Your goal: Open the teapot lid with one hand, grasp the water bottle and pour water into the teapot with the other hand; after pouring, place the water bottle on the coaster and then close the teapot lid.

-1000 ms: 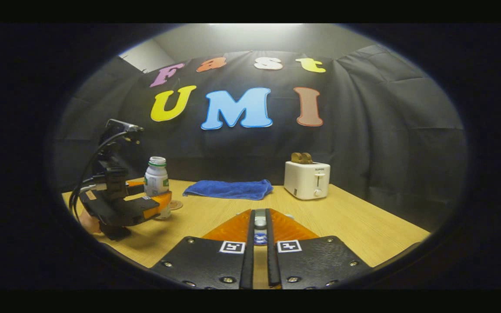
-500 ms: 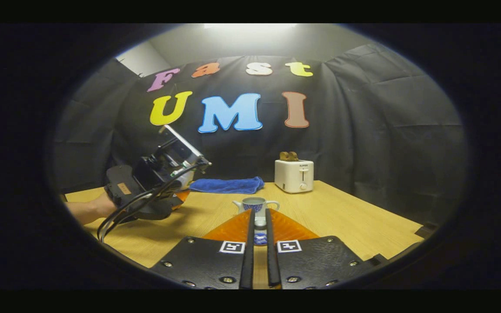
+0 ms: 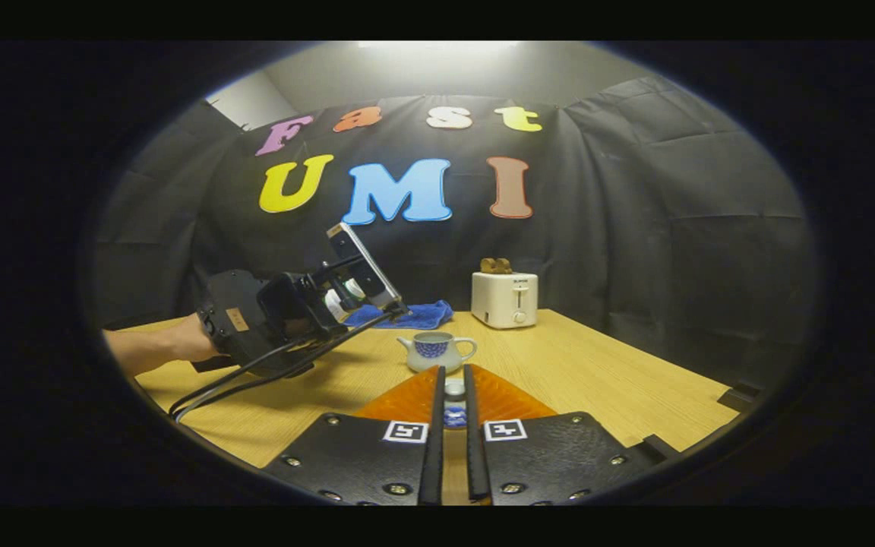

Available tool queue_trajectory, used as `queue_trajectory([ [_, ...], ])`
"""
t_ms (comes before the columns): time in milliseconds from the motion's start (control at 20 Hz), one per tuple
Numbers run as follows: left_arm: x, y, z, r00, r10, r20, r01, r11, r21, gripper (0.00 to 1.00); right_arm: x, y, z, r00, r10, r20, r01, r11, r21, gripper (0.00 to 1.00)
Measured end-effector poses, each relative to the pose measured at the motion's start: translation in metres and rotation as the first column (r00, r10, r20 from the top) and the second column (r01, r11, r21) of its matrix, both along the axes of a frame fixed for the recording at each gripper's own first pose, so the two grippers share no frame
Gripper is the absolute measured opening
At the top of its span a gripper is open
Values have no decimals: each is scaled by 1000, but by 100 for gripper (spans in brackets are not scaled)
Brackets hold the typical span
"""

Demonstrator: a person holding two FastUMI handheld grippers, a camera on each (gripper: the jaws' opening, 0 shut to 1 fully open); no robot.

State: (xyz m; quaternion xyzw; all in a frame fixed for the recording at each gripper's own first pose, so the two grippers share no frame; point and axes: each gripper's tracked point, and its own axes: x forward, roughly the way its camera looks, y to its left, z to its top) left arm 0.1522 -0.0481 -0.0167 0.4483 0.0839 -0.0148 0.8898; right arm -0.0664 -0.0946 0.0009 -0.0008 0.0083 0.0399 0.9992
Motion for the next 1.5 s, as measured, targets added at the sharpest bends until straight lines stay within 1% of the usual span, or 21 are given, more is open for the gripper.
queue_trajectory([
  [200, 4, -7, -1, 1000, -7, -1, 7, 998, 59, 82, 1, 0, -2, 1000, 2, -4, -2, 1000, -7, 13],
  [300, 8, -14, 1, 1000, -23, 0, 23, 995, 98, 82, 0, 0, -3, 1000, 1, -8, -2, 1000, -7, 13],
  [550, 16, -32, -10, 997, -62, -35, 68, 977, 202, 82, 0, -2, -1, 1000, 1, -1, -1, 1000, -7, 13],
  [600, 16, -40, -12, 996, -76, -46, 85, 969, 231, 75, 0, -6, 0, 1000, -9, 2, 9, 1000, -12, 13],
  [700, 15, -49, -11, 995, -90, -44, 99, 948, 302, 75, 0, -10, -2, 1000, -14, -3, 14, 1000, -4, 13],
  [750, 14, -54, -11, 995, -97, -39, 104, 936, 338, 78, 1, -11, -1, 1000, -15, -1, 15, 1000, 0, 13],
  [800, 13, -57, -12, 994, -100, -43, 108, 928, 357, 75, 0, -12, 0, 1000, -16, 4, 16, 1000, 2, 13],
  [950, 13, -61, -9, 993, -107, -45, 116, 913, 391, 75, 0, -15, 2, 1000, -21, 7, 21, 1000, 2, 13],
  [1000, 12, -61, -9, 994, -103, -46, 113, 905, 410, 82, 0, -16, 2, 1000, -22, 7, 22, 1000, 3, 13],
  [1050, 11, -62, -10, 994, -102, -47, 112, 898, 425, 75, 0, -17, 3, 1000, -27, 10, 27, 1000, 7, 13],
  [1250, 13, -64, -15, 992, -105, -74, 128, 880, 457, 75, -1, -18, 7, 999, -30, 24, 30, 999, 12, 13],
  [1300, 15, -64, -15, 991, -106, -82, 132, 876, 464, 82, -1, -19, 7, 999, -30, 23, 30, 999, 11, 13],
  [1350, 16, -66, -14, 991, -108, -85, 135, 869, 475, 82, -1, -19, 7, 999, -30, 23, 30, 999, 11, 13],
  [1400, 15, -68, -14, 990, -108, -89, 138, 859, 493, 75, -1, -19, 6, 999, -29, 21, 28, 1000, 12, 13],
  [1500, 13, -70, -15, 991, -108, -82, 135, 843, 521, 75, -1, -20, 6, 999, -28, 21, 28, 999, 22, 13],
])
